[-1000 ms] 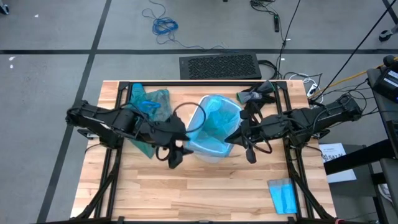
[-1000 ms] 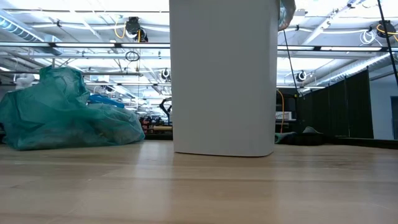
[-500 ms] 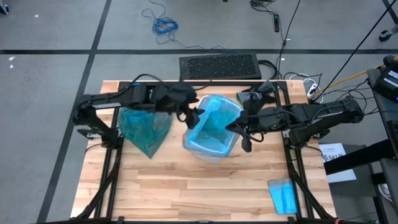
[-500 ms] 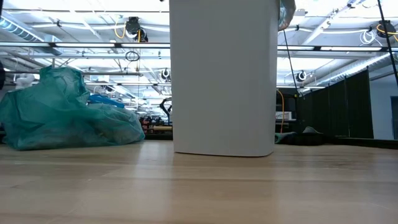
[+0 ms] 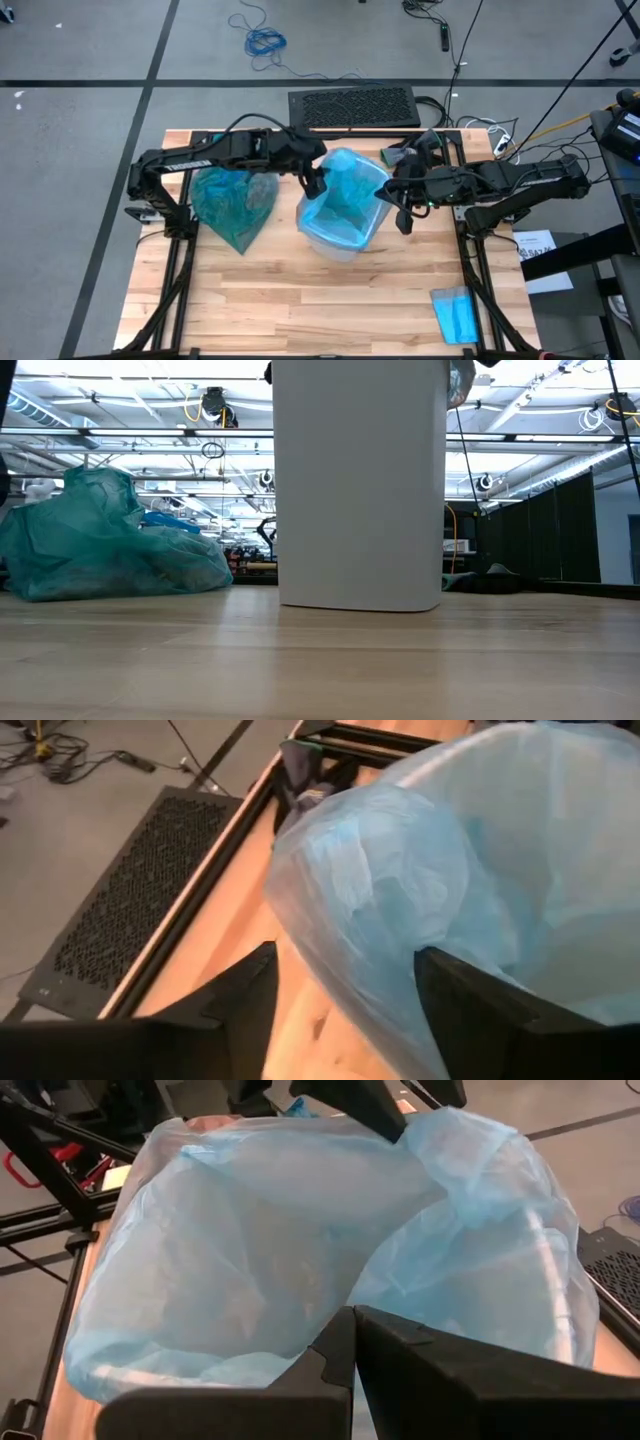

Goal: Place trash/remove bag and relplace
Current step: Insert the new blue trash bag into the trash bin

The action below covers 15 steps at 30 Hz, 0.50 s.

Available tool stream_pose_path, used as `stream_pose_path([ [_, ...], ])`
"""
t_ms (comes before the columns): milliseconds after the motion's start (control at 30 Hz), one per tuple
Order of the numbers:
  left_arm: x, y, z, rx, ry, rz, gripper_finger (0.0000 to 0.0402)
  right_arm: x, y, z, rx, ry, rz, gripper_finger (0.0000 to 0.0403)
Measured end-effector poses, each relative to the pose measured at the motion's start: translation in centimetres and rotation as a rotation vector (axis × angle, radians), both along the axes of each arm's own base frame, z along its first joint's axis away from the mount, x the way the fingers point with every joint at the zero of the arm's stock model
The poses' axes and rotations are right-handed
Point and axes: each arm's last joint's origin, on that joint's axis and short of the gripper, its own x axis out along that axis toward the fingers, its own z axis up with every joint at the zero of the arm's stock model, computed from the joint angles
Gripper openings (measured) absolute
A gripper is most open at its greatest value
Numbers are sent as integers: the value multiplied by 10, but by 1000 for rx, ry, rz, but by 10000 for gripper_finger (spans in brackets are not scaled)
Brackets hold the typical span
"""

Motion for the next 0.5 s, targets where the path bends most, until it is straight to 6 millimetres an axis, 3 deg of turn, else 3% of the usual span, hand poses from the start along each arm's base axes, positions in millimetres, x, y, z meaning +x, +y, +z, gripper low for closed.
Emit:
stream_pose_path([
  [133,-2,3,-1,-5,17,5,158,0,0,0,9,1,-6,0],
  [300,-4,7,-4,-15,49,15,30,-1,-1,-2,8,18,-29,0],
  [500,-7,10,-5,-35,61,51,4,-1,-1,-1,12,9,-31,0],
])
